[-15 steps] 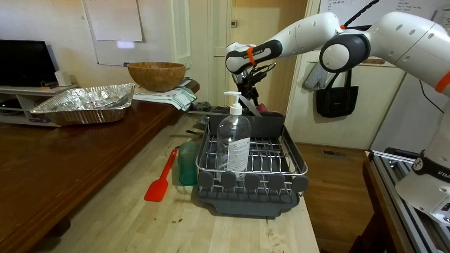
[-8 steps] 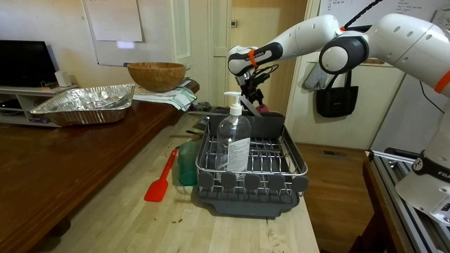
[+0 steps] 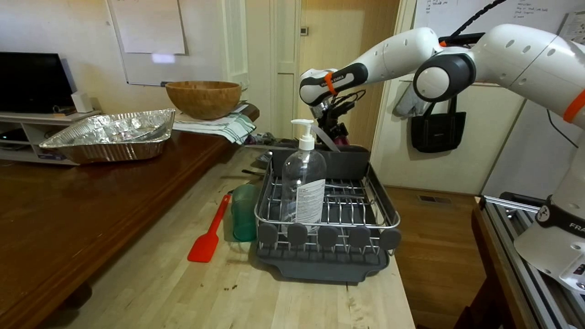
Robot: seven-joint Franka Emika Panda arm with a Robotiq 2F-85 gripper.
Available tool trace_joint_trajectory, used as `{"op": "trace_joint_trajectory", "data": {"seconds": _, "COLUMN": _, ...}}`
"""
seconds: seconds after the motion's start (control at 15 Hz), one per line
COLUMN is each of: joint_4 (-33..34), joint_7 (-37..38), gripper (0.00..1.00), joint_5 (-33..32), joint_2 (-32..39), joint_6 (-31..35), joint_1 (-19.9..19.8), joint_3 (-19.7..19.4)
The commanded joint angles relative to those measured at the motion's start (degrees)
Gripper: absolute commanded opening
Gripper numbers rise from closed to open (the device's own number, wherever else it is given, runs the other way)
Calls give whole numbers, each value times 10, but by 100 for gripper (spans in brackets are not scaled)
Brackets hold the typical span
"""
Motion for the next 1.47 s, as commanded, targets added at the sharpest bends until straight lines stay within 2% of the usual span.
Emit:
{"op": "trace_joint_trajectory", "data": {"seconds": 0.0, "joint_4": 39, "joint_7": 13, "gripper": 54, "joint_5": 4, "joint_2": 27, "joint_6": 1, "joint_1": 0, "joint_3": 1}}
{"op": "trace_joint_trajectory", "data": {"seconds": 0.27, "joint_4": 7, "joint_7": 27, "gripper": 49, "joint_5": -14, "joint_2": -16, "joint_6": 32, "joint_1": 19, "joint_3": -9}}
{"op": "trace_joint_trajectory", "data": {"seconds": 0.8, "joint_4": -133, "joint_7": 50, "gripper": 49, "joint_5": -63, "joint_2": -193, "joint_6": 230, "joint_1": 105, "joint_3": -29}}
{"op": "trace_joint_trajectory", "data": {"seconds": 1.2, "joint_4": -261, "joint_7": 145, "gripper": 49, "joint_5": -115, "joint_2": -326, "joint_6": 315, "joint_1": 201, "joint_3": -48}}
{"op": "trace_joint_trajectory", "data": {"seconds": 1.4, "joint_4": -328, "joint_7": 231, "gripper": 49, "joint_5": -165, "joint_2": -388, "joint_6": 335, "joint_1": 257, "joint_3": -64}}
